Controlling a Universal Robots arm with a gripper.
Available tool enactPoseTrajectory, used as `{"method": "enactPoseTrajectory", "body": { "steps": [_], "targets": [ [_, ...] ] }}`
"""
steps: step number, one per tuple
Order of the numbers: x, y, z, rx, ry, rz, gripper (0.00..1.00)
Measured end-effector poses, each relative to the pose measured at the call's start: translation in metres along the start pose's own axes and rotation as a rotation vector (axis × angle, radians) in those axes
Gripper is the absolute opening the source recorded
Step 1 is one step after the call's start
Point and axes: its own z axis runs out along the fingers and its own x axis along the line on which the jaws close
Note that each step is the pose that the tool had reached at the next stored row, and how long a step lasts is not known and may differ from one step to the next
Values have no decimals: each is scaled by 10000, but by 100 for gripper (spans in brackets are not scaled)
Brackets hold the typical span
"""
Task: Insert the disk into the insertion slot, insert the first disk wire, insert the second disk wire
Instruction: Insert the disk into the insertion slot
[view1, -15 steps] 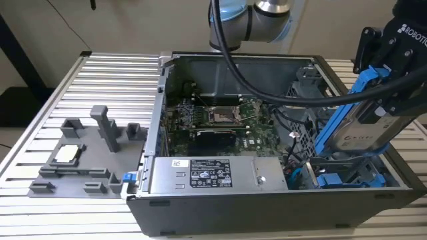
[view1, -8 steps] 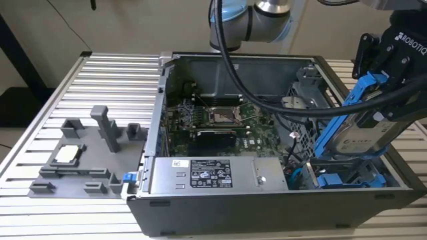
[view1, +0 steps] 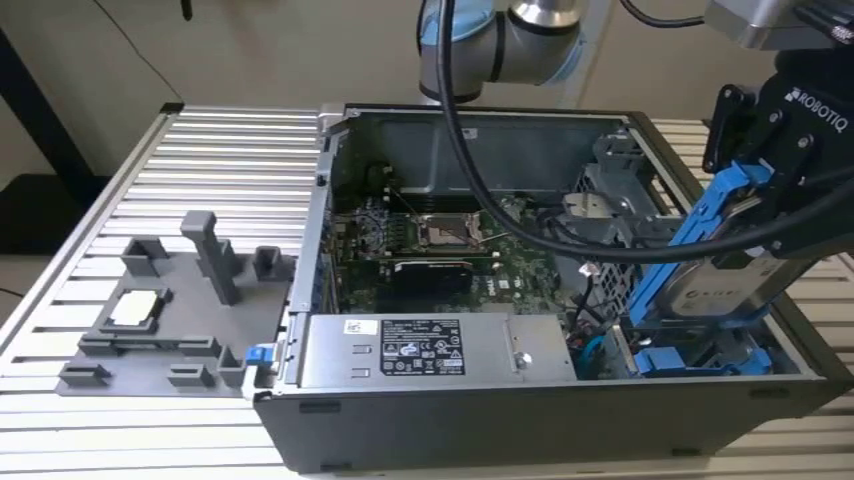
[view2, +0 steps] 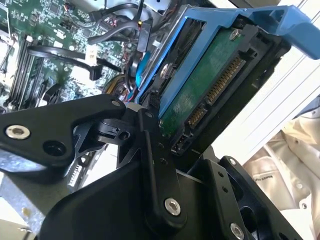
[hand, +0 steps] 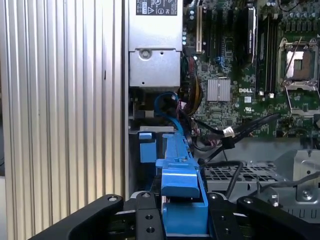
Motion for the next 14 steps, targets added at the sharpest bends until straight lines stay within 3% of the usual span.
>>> {"method": "enactPoseTrajectory", "body": {
  "steps": [14],
  "targets": [
    [33,-17,190,-4,-1,-7,33]
  ]
}}
